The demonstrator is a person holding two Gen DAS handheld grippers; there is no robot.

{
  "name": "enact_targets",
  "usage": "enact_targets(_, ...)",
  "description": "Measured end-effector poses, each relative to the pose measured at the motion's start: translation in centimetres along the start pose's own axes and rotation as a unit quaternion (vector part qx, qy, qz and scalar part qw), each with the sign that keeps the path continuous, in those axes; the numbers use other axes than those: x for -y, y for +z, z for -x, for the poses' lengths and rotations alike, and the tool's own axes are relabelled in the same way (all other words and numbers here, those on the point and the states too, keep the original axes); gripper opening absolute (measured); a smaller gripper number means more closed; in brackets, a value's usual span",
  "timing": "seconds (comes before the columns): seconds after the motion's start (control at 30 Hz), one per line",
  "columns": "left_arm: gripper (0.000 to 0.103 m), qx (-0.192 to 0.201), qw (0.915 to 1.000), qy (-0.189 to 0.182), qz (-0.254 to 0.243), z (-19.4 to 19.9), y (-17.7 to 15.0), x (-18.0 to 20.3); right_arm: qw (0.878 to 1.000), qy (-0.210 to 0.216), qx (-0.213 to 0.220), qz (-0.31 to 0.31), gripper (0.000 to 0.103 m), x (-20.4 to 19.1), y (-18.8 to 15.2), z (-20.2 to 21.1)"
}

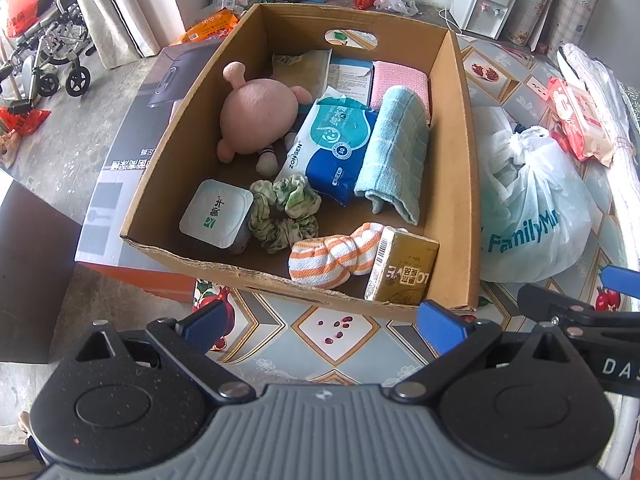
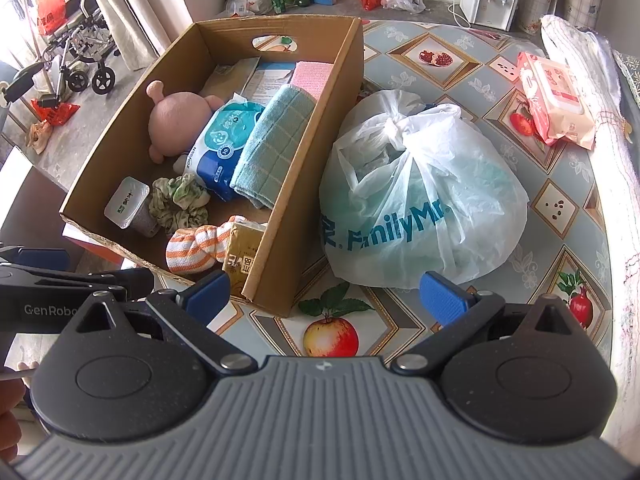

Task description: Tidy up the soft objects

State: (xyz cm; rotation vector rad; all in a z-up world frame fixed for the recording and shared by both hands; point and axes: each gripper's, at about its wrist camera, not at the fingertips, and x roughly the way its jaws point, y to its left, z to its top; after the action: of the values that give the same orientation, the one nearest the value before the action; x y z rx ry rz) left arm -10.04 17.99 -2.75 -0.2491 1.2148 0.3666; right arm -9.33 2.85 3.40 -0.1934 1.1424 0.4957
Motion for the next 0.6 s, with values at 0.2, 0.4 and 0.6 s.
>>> enact_targets(0.2, 0.101, 0.000, 1.0000, 0.002, 0.000, -0.14, -0.06, -0.07, 1.000, 0.002, -0.001, 0.002, 0.101, -0.14, -0.02, -0.23)
enact_targets(0.4, 0.101, -0.001, 1.0000, 0.004, 0.001, -0.14, -0.04, -0.12, 1.000, 0.002, -0.003, 0.003, 0.101, -0.18, 0.01, -0.32)
enact_targets(0.6, 0.101, -0.001, 1.0000, 0.004, 0.001, -0.15, -0.05, -0.06, 1.000, 0.002, -0.003, 0.002, 0.101, -0.18, -0.02, -0.33)
